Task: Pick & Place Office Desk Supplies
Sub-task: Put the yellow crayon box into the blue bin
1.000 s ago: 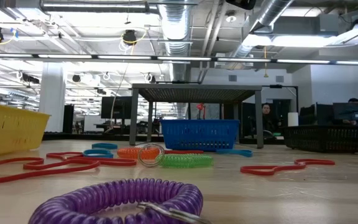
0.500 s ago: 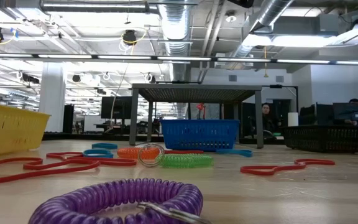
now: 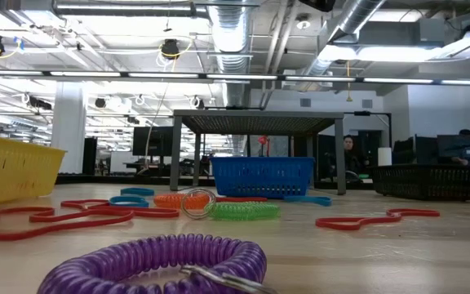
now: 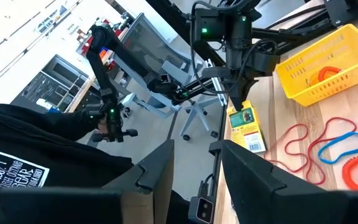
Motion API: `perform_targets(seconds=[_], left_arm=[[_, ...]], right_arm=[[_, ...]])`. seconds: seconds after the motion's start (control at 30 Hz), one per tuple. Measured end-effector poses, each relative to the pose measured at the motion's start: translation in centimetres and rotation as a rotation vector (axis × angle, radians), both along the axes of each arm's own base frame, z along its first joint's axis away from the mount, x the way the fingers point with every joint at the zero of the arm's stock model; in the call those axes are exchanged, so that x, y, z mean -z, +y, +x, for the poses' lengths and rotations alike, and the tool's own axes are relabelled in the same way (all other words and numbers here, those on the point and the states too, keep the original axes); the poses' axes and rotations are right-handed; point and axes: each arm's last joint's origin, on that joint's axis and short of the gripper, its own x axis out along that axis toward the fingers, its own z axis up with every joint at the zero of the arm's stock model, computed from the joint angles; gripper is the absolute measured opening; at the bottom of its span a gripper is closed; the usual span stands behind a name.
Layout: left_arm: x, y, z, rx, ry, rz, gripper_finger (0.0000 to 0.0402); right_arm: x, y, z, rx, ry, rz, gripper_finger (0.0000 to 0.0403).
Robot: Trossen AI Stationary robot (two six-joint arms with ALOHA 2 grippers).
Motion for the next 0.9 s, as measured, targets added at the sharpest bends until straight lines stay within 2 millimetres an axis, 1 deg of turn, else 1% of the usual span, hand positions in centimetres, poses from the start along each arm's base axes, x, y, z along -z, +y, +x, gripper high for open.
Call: perform_targets(seconds=[0.13, 0.3, 0.5, 0.67, 0.77, 0.9], left_arm=[[-0.6, 0.0, 0.8, 0.001, -0.058, 0.01, 0.0], [-1.6, 0.2, 2.0, -0.059, -0.214, 0.041, 0.0], [-3.6, 1.1, 2.9, -0.123, -0.347, 0.079, 0.0], [-6.2, 3.0, 3.4, -0.205, -0.459, 0.163, 0.0], [-7.7, 4.6, 4.0, -0.269, -0.513, 0.212, 0.0], [-9.2, 7.2, 5.0, -0.355, -0.55, 0.27, 0.0]], right_arm=[[0.0, 0.0, 0.0, 0.0, 0.0, 0.0, 0.0131], [0.0, 0.0, 0.0, 0.005, 0.009, 0.013, 0.0131], [0.0, 0.0, 0.0, 0.006, 0.011, 0.015, 0.0131], [0.0, 0.0, 0.0, 0.006, 0.01, 0.015, 0.0131], [0.0, 0.0, 0.0, 0.008, 0.01, 0.014, 0.0131], [0.0, -0.1, 0.1, 0.039, 0.007, 0.002, 0.0131]])
